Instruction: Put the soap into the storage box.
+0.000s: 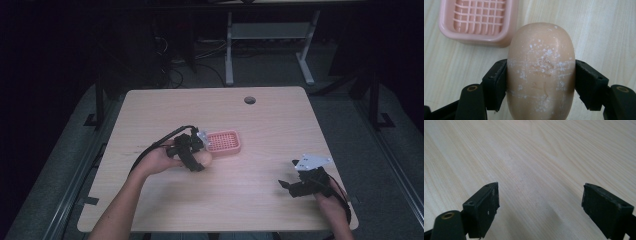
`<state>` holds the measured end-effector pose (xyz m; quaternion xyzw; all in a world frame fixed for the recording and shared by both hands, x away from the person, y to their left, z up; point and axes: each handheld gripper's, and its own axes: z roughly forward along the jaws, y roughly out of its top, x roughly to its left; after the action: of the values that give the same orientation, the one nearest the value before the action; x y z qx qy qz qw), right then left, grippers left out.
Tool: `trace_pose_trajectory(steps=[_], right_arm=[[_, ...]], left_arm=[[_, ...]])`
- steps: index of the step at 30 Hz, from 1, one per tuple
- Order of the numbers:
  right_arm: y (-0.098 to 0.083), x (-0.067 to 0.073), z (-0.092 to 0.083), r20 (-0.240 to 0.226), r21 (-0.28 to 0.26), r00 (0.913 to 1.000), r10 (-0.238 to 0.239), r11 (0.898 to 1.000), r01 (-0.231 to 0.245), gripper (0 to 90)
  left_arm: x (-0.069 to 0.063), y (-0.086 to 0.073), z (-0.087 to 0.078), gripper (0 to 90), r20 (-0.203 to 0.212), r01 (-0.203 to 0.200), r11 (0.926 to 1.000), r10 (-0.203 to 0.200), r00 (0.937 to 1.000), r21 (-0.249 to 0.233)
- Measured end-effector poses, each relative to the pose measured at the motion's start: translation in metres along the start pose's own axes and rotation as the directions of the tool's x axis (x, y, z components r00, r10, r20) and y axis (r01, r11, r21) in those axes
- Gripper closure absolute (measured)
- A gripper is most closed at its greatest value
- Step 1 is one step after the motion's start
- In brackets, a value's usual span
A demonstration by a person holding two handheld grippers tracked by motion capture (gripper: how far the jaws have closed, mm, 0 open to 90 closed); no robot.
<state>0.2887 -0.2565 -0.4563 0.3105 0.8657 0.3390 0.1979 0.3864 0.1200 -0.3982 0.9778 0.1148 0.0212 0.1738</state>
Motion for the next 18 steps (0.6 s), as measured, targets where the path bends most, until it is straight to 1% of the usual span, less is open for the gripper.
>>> trace_pose_trajectory(steps=[5,9,10,12,15,18], right_arm=[[0.000,0.000,-0.001,0.003,-0.007,1.0000,0.002,1.000,-0.002,14.0],[0.000,0.000,-0.001,0.002,-0.011,1.0000,0.007,1.000,-0.007,13.9],[0.000,0.000,-0.001,0.001,-0.012,1.0000,0.007,1.000,-0.007,14.0],[0.000,0.000,-0.001,0.000,-0.012,1.0000,0.008,1.000,-0.008,13.9],[0.000,0.000,-0.001,0.001,-0.016,0.9999,0.013,1.000,-0.013,13.9],[0.000,-0.001,-0.002,0.001,-0.018,0.9999,0.014,1.000,-0.014,14.0]], left_arm=[[0.005,0.005,0.000,31.9,0.003,0.005,1.0000,-0.005,1.0000,0.002],[0.008,0.009,-0.001,31.8,-0.001,0.001,1.0000,-0.001,1.0000,0.004],[0.009,0.010,-0.001,31.8,0.005,0.002,1.0000,-0.002,1.0000,0.002],[0.011,0.013,0.000,31.9,-0.001,-0.001,1.0000,0.001,1.0000,0.009],[0.013,0.018,0.000,31.8,-0.001,-0.006,0.9999,0.006,1.0000,0.015],[0.015,0.022,0.001,31.8,-0.001,-0.004,0.9999,0.004,1.0000,0.010]])
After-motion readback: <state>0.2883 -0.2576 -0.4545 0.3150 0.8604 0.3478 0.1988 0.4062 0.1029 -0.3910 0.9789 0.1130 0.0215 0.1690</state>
